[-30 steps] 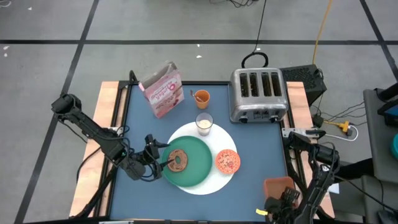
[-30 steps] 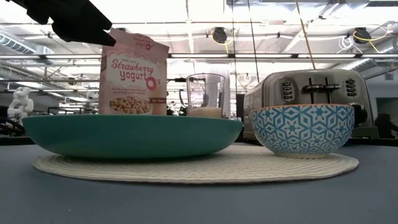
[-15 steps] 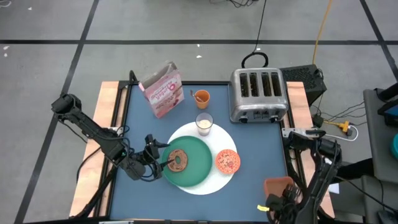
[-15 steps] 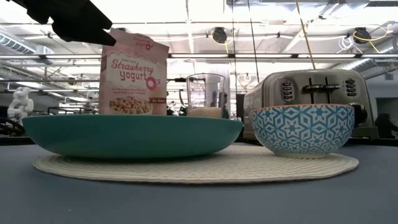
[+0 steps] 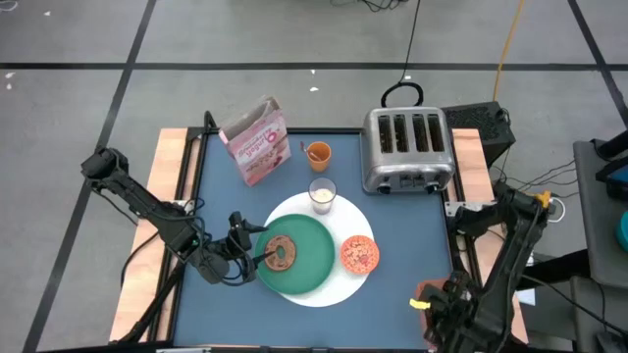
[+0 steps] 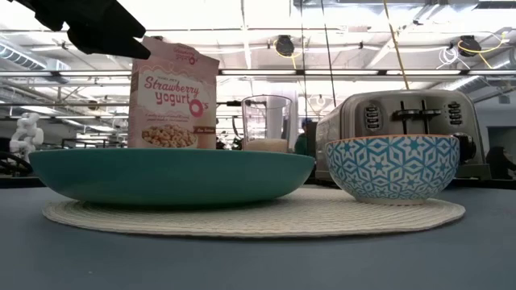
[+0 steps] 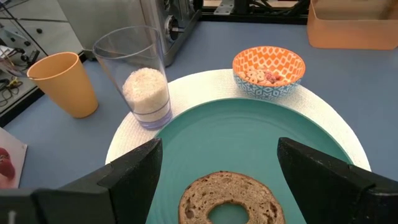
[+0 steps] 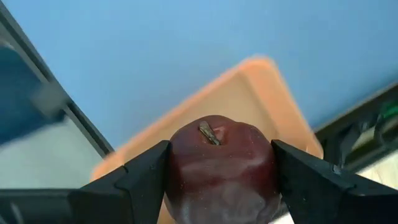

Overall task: Arrange a breakfast setting
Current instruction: Put the apple on the green plate

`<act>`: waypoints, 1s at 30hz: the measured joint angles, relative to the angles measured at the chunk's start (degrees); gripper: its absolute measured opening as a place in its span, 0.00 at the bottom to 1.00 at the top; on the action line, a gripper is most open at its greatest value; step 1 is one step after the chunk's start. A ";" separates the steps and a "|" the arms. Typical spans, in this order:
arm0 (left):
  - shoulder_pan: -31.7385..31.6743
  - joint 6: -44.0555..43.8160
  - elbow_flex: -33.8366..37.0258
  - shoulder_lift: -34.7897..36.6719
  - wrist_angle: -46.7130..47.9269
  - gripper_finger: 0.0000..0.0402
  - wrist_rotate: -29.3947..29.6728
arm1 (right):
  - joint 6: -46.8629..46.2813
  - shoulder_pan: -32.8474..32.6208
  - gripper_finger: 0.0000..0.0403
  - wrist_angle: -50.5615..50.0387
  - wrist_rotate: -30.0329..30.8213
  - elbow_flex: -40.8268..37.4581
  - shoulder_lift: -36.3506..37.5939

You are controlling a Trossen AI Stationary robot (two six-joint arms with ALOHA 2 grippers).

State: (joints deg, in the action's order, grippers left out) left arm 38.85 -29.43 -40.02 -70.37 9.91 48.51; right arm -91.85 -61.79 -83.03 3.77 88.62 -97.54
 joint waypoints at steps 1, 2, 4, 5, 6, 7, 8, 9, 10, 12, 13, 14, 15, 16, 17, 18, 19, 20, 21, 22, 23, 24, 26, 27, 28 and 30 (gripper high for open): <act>0.00 0.00 -0.01 0.00 0.00 0.80 0.00 | 0.00 0.47 0.64 -0.02 1.38 0.00 0.96; 0.00 0.00 -0.01 0.00 -0.05 0.80 0.00 | 0.02 0.96 0.64 -0.02 2.97 0.00 1.86; 0.01 0.00 0.01 0.00 -0.07 0.80 0.00 | 0.15 2.07 0.64 0.06 6.69 0.00 3.61; 0.00 0.00 0.01 0.00 -0.07 0.80 0.00 | 0.64 2.68 0.64 0.36 9.02 0.00 4.40; 0.00 0.00 0.01 0.00 -0.08 0.80 0.02 | 1.51 3.33 0.64 0.70 11.24 0.00 5.19; 0.01 0.00 0.00 0.00 -0.11 0.80 0.00 | 2.79 4.00 0.64 1.33 13.77 0.00 5.81; 0.02 0.00 0.00 0.00 -0.11 0.80 0.00 | 4.16 4.76 0.64 2.15 16.25 0.00 6.37; 0.00 0.00 -0.01 0.00 -0.11 0.80 0.01 | 6.06 5.56 0.64 3.11 18.63 0.00 6.81; 0.00 0.00 0.01 0.00 -0.13 0.80 0.02 | 8.06 6.40 0.64 4.18 20.38 0.00 7.16; 0.00 0.00 0.01 0.00 -0.13 0.80 0.02 | 12.95 8.45 0.64 6.91 23.38 0.00 7.59; 0.00 0.00 0.01 0.00 -0.15 0.80 0.00 | 15.75 9.53 0.64 8.34 24.52 0.00 7.65; 0.00 0.00 -0.01 0.00 -0.13 0.80 0.00 | 18.53 10.64 0.64 9.90 25.26 0.00 7.68; 0.00 0.00 0.01 0.00 -0.15 0.80 0.00 | 21.58 11.76 0.64 11.61 26.06 0.00 7.66; 0.00 -0.01 0.00 0.00 -0.17 0.80 0.01 | 24.81 12.82 0.64 13.51 26.57 0.00 7.66; 0.00 -0.03 0.01 0.00 -0.19 0.80 0.01 | 28.14 13.96 0.64 15.47 27.24 0.00 7.66; 0.01 -0.10 -0.01 0.00 -0.25 0.80 0.01 | 31.61 15.07 0.64 17.79 27.96 0.00 7.66; 0.00 -0.21 0.01 0.00 -0.27 0.80 0.02 | 35.00 16.17 0.64 20.21 28.80 0.00 7.66; 0.00 -0.25 0.00 0.00 -0.32 0.80 0.00 | 38.37 17.25 0.64 22.71 29.92 0.00 7.66; 0.00 -0.26 0.01 0.00 -0.33 0.80 0.02 | 41.63 18.18 0.64 25.23 31.24 0.00 7.66; 0.00 -0.26 0.01 0.00 -0.33 0.80 0.02 | 45.14 19.10 0.64 27.82 32.40 0.00 7.66; 0.00 -0.26 0.01 0.00 -0.33 0.80 0.00 | 48.71 20.02 0.64 30.28 32.84 0.00 7.66; 0.00 -0.26 0.01 0.00 -0.34 0.80 0.01 | 52.05 20.91 0.64 32.55 32.92 0.00 7.66; 0.02 -0.03 0.00 0.00 -0.35 0.80 0.02 | 57.36 22.71 0.64 36.34 33.09 0.00 7.35; 0.01 0.15 0.00 0.00 -0.35 0.80 0.01 | 59.59 23.58 0.64 38.30 33.48 0.00 6.93; 0.00 0.17 -0.01 0.00 -0.37 0.80 0.00 | 61.74 24.36 0.64 39.93 33.87 0.02 6.53; 0.02 0.20 0.01 0.00 -0.37 0.80 0.01 | 65.39 25.95 0.64 41.92 33.69 0.02 5.37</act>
State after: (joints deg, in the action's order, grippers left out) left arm 38.87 -29.23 -40.01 -70.37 9.54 48.52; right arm -26.47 -35.84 -41.11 37.46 88.64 -92.17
